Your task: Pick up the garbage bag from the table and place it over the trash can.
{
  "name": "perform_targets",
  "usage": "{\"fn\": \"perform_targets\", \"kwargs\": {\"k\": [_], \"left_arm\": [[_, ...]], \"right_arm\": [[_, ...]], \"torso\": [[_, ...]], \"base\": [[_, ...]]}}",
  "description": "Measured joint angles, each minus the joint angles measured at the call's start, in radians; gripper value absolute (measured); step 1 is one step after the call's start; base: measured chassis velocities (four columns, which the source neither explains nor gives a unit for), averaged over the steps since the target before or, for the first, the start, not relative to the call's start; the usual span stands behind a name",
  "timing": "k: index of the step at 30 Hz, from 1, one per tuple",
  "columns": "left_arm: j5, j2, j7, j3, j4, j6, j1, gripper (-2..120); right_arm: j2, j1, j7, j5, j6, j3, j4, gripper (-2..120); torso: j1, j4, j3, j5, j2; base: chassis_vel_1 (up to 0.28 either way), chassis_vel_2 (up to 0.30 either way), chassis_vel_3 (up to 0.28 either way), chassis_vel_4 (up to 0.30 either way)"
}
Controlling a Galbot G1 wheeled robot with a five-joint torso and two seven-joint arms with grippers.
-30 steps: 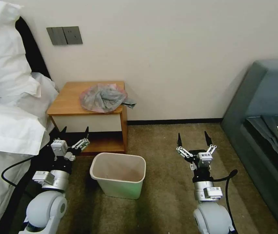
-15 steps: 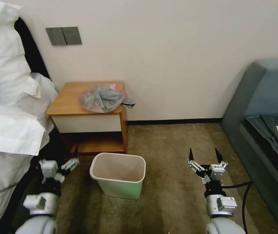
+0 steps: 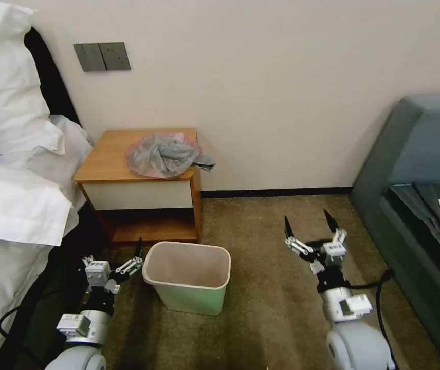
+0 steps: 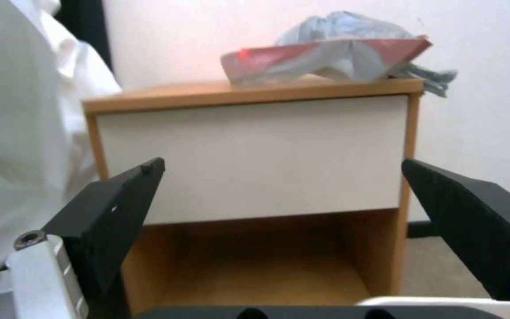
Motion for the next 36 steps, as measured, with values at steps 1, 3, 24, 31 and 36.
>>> {"fn": "perform_targets", "kwargs": {"k": [1,3,24,31,36], "left_arm": [[0.013,-0.006,0.0,-0.009,-0.001,-0.009,0.001,100],[0.025,-0.016,0.0,-0.018,-0.001,-0.021,0.004,100],[0.117,-0.089,-0.022,-0.028,0.021,-0.042,0.024,100],[0.135,-0.11,-0.031,-0.02,0.037,-0.045,0.023,100],[0.158,-0.127,-0.038,-0.017,0.057,-0.062,0.019,100]], "right_arm": [[-0.034,0.059,0.012,-0.022,-0.004,-0.035,-0.037,100],[-0.061,0.133,0.021,-0.061,-0.007,-0.074,-0.085,100],[-0.028,0.779,-0.035,-0.309,-0.153,-0.546,-0.599,100],[0.02,0.863,-0.03,-0.312,-0.134,-0.596,-0.722,100],[0.045,0.923,-0.016,-0.296,-0.132,-0.639,-0.773,100]], "torso": [[0.0,0.0001,0.0,0.0001,0.0],[0.0,0.0,0.0,0.0,0.0],[0.0,0.0002,0.0,-0.0003,0.0],[0.0,0.0001,0.0,-0.0001,0.0],[0.0,0.0001,0.0,-0.0002,0.0]], "base": [[0.0,0.0,0.0,0.0],[0.0,0.0,0.0,0.0],[0.0,0.0,0.0,0.0],[0.0,0.0,0.0,0.0],[0.0,0.0,0.0,0.0]]}}
